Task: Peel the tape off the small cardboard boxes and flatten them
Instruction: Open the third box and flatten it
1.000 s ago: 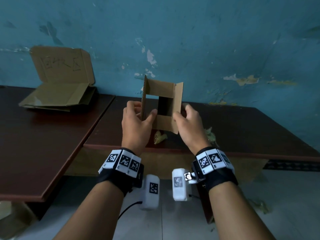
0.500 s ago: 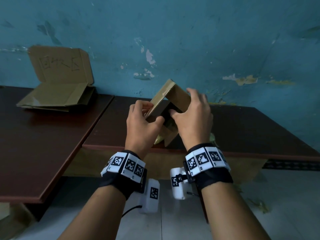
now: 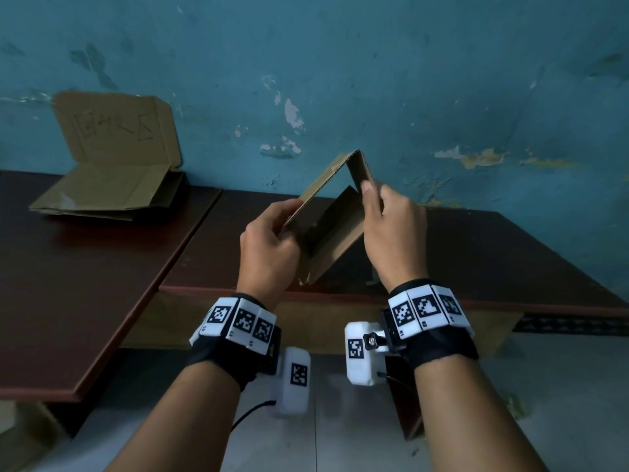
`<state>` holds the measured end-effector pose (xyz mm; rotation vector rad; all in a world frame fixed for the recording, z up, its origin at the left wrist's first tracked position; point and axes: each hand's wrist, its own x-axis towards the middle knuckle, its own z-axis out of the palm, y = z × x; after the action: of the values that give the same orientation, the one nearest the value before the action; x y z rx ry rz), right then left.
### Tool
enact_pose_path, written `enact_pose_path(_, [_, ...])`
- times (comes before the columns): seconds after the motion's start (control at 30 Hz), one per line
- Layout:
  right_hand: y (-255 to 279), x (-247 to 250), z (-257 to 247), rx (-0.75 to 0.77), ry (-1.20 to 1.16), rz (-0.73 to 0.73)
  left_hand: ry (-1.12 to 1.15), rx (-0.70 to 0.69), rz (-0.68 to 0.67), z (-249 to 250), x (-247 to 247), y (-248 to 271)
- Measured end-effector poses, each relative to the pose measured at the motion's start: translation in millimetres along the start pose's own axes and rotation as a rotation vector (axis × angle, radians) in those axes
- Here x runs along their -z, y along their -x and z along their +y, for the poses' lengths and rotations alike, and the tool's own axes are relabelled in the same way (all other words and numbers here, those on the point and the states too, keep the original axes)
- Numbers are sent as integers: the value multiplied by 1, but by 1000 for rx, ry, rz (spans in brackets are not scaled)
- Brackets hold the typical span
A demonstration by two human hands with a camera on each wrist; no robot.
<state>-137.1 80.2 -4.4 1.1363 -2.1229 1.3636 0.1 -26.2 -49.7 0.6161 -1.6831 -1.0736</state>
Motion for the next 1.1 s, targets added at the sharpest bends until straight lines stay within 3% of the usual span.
enact_pose_path(0.33, [-4,8,6,-17,-108,31,3,39,124,4,7,-3])
enact_pose_path(0.53, [-6,11,0,-8,-168,33,-61,-17,3,7,3,3])
enact_pose_path(0.63, [-6,11,-2,-20,-235,31,-58,-19,34,7,0,4])
enact_pose_path(0.83, [-3,10,-10,-130,-552,-148,127,107,104,11,3,0])
enact_pose_path(0.93, [0,3,-5,-149,-545,-270,308,202,115,11,5,-5])
enact_pose_path(1.1, [7,-12,4,-169,-537,-385,422,212,30,14,6,-5])
